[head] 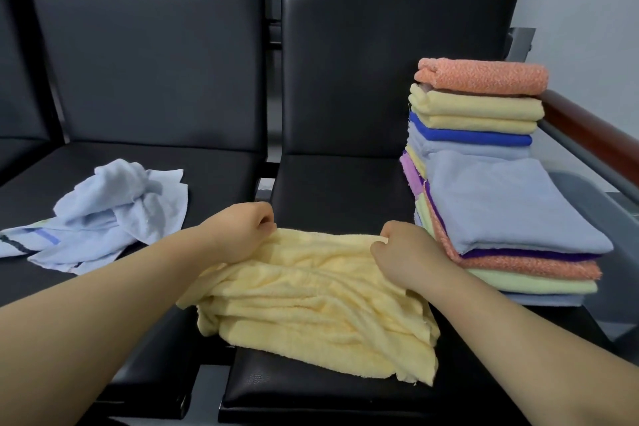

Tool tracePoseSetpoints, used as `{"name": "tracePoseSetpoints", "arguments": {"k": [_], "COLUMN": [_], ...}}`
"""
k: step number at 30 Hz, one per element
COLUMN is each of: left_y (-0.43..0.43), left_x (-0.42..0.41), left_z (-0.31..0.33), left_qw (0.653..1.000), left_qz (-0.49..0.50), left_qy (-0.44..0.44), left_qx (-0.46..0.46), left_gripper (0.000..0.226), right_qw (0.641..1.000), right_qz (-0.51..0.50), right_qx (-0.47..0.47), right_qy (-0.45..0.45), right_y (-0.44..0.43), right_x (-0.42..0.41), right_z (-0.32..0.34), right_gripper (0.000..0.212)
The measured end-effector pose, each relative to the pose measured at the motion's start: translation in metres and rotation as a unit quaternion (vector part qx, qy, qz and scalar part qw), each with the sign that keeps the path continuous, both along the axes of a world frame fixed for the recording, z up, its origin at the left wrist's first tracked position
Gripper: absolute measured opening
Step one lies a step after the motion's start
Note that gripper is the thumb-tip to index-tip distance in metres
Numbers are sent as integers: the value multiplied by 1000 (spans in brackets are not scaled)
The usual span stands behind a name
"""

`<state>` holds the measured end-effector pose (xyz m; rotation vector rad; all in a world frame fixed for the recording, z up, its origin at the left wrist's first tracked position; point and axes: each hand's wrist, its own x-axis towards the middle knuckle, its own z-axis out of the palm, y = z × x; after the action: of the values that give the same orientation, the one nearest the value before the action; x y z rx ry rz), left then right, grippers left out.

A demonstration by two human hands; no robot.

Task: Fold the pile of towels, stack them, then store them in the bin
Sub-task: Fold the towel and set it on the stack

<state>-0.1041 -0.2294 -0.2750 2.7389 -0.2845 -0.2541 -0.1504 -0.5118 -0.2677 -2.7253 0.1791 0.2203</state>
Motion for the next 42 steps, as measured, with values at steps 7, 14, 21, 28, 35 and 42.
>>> {"name": "tracePoseSetpoints", "arguments": {"k": [7,14,21,28,35,42], "left_y": [-14,-14,-7,24,62,88], "left_x": [4,19,21,-2,-24,-34], "left_z": [-2,-9,8,42,57,60], "left_qw": [999,999,997,999,999,966], "left_qz": [-35,-16,-48,-48,21,110], "left_qy": [16,28,59,6,5,-86], "left_qx": [-14,-9,6,0,37,219], "left_gripper": [12,13,23,38,38,39], "right_qw": [1000,999,997,995,987,976], "right_qz": [-2,-5,21,32,40,46], "right_qx": [-24,-42,-71,-63,-106,-121], "right_qy": [6,23,15,-65,-116,-177], "right_y": [1,7,7,13,15,14], "right_x": [7,11,13,4,-4,-12], "right_z": [-8,-7,-8,14,22,30], "right_gripper": [18,12,10,9,14,24]}}
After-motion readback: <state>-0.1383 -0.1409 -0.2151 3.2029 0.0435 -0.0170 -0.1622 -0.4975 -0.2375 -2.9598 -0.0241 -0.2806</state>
